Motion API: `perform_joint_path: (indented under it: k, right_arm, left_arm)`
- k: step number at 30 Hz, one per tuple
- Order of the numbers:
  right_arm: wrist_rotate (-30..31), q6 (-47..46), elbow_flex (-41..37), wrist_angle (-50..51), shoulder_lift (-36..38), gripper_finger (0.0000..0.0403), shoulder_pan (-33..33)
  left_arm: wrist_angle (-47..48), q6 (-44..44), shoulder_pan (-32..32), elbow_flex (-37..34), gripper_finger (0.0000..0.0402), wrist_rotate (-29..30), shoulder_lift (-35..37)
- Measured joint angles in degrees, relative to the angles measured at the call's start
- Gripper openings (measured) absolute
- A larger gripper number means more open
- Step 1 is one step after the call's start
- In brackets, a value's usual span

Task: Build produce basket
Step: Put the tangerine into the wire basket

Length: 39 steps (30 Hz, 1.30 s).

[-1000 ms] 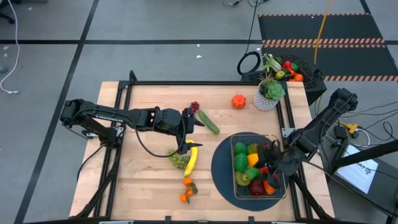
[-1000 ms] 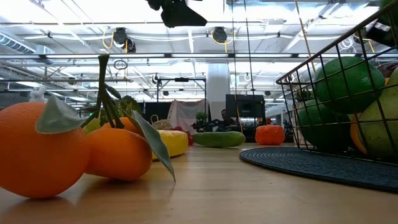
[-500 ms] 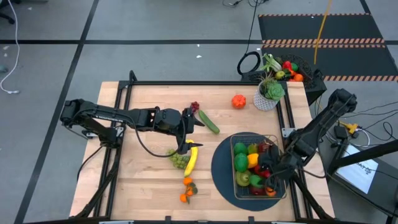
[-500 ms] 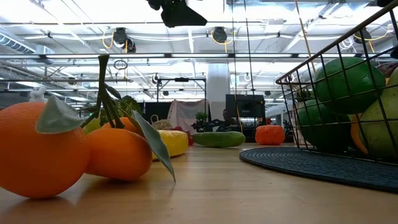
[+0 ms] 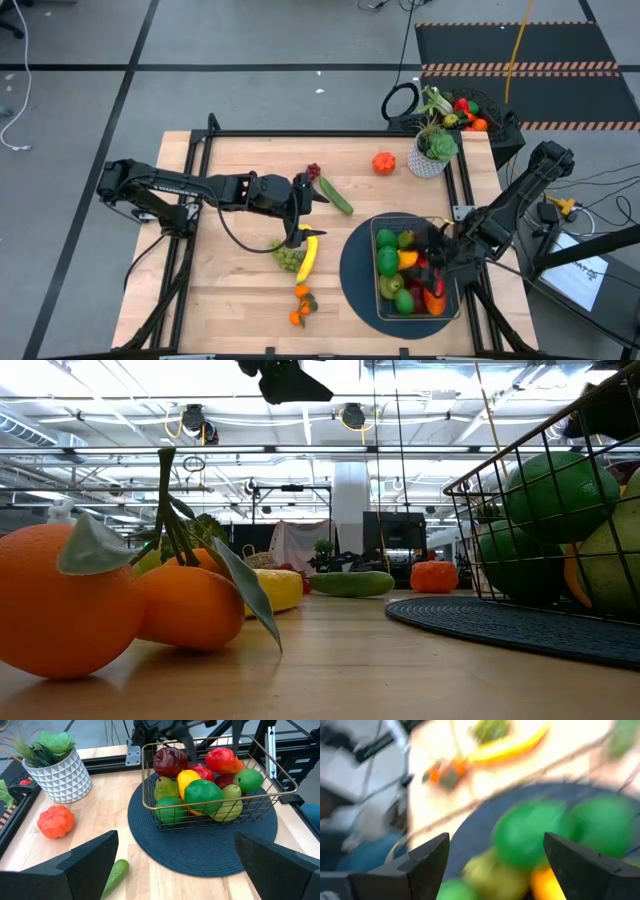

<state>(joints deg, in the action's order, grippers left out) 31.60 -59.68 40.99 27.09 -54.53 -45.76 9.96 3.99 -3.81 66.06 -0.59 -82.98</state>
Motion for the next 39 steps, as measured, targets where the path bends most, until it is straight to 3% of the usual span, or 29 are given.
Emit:
perform_joint_path:
  k: [8, 14, 25, 31, 39]
  right_arm:
    - [22.81, 5.77, 0.00, 0.11, -3.94, 0.0314, 0.02]
    - [33.86, 11.38, -0.02, -0.02, -5.48, 0.0313, 0.52]
    - [33.94, 17.15, -2.19, -4.20, -5.48, 0.0313, 4.27]
    - [29.48, 21.54, -2.54, -9.86, -5.48, 0.0313, 7.39]
    - [23.52, 20.48, -2.56, -11.77, -5.49, 0.0313, 12.85]
  left_arm:
    - [0.44, 2.65, 0.02, 0.00, 0.0399, 5.12, 0.00]
    - [4.14, 3.58, 0.68, 0.00, 0.0399, 8.45, 0.00]
    - [4.98, 3.26, 5.02, -0.02, 0.0399, 6.22, -0.55]
    - [4.12, 3.49, 5.19, -0.04, 0.0399, 5.98, -1.20]
    - [-0.17, 5.49, 5.16, 0.08, 0.0399, 2.35, -3.16]
